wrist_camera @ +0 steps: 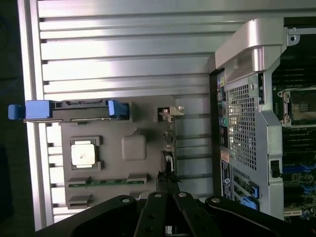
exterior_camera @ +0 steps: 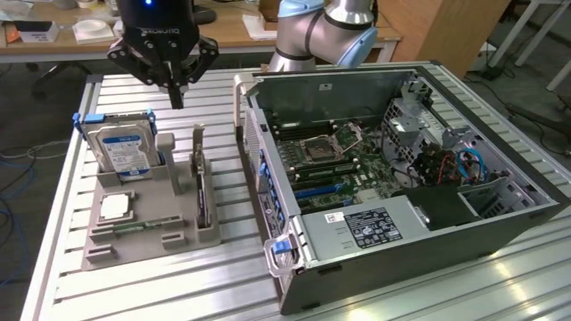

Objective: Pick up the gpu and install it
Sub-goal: 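Reach for the gpu, then pick up the gpu and move the gpu toward the slot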

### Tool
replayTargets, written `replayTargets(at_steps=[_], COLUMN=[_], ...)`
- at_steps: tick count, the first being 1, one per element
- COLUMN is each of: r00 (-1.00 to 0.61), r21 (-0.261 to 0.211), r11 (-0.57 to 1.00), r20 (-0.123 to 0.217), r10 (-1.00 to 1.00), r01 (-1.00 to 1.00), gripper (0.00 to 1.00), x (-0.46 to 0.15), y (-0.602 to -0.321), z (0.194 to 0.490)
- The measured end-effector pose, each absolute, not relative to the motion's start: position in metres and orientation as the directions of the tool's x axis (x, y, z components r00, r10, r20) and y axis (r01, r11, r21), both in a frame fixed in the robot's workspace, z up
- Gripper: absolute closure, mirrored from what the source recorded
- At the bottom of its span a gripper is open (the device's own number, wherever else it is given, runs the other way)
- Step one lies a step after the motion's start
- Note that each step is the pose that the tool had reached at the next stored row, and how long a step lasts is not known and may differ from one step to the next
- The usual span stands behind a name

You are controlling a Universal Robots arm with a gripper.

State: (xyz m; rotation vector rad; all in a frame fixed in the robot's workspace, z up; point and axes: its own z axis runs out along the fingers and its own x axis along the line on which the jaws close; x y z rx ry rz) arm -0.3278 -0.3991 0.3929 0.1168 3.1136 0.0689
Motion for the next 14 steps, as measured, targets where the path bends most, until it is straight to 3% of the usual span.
replayTargets(at_steps=[14], r00=[-0.997], r21=[0.045], r11=[0.996], r20=[-0.023], r10=[0.075], r01=[0.074], gripper=[0.9], x=[-0.328], y=[-0.3991], z=[0.393])
